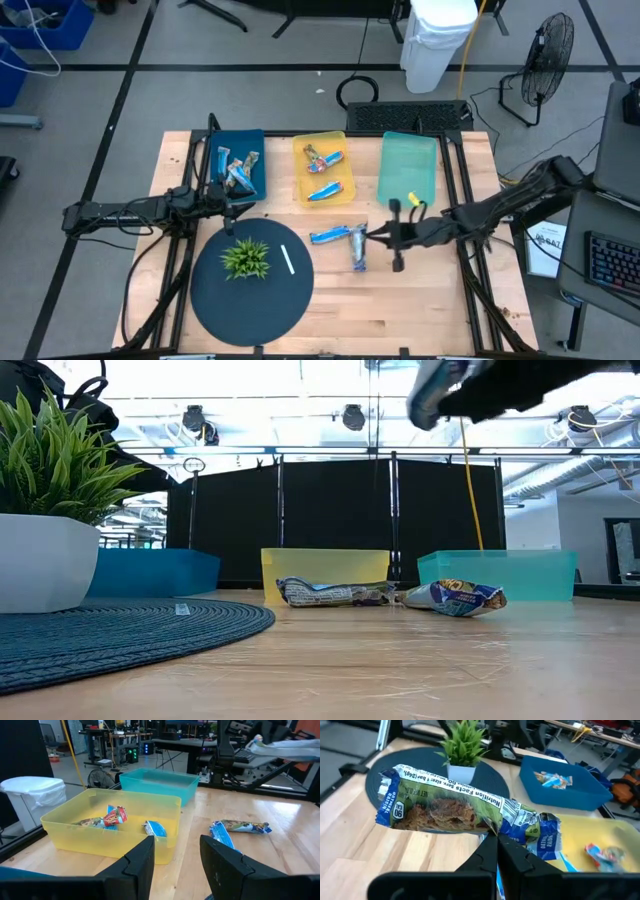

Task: Pick and place Granola Bars by type
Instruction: Put the blue granola bar into the green bin

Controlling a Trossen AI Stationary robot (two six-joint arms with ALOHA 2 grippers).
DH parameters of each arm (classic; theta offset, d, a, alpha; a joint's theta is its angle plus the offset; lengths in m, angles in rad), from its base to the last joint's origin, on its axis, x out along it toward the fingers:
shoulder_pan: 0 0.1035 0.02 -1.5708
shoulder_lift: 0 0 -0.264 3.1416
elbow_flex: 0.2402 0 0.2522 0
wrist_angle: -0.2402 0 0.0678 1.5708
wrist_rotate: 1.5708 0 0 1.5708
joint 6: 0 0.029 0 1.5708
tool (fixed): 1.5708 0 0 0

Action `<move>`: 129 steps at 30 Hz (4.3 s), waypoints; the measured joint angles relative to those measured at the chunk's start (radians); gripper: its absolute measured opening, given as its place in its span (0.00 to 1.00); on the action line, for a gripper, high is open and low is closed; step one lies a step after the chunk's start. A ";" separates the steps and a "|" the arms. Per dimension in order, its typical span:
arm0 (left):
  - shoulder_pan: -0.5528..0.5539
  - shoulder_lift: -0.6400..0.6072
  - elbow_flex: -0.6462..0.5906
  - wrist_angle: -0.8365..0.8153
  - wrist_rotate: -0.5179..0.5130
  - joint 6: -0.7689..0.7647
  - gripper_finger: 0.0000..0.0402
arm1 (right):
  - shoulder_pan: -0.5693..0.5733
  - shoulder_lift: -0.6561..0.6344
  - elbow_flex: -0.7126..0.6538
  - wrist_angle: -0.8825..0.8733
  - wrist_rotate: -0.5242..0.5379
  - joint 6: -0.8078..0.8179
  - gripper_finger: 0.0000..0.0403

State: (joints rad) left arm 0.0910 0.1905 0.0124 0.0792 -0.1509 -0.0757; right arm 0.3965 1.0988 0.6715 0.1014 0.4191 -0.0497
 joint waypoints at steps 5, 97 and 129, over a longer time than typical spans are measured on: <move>0.000 0.000 0.000 0.000 0.000 0.000 0.40 | 0.000 -0.159 -0.115 0.000 0.003 0.064 0.00; 0.000 0.000 0.000 0.000 0.000 0.000 0.40 | -1.209 -0.155 -0.209 -0.293 -0.260 0.268 0.02; 0.000 0.000 0.000 0.000 0.000 0.000 0.40 | -0.396 -0.048 -0.308 0.493 -0.570 0.100 0.19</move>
State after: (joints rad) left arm 0.0910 0.1903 0.0124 0.0792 -0.1509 -0.0757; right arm 0.0001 1.0509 0.3633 0.5946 -0.1506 0.0501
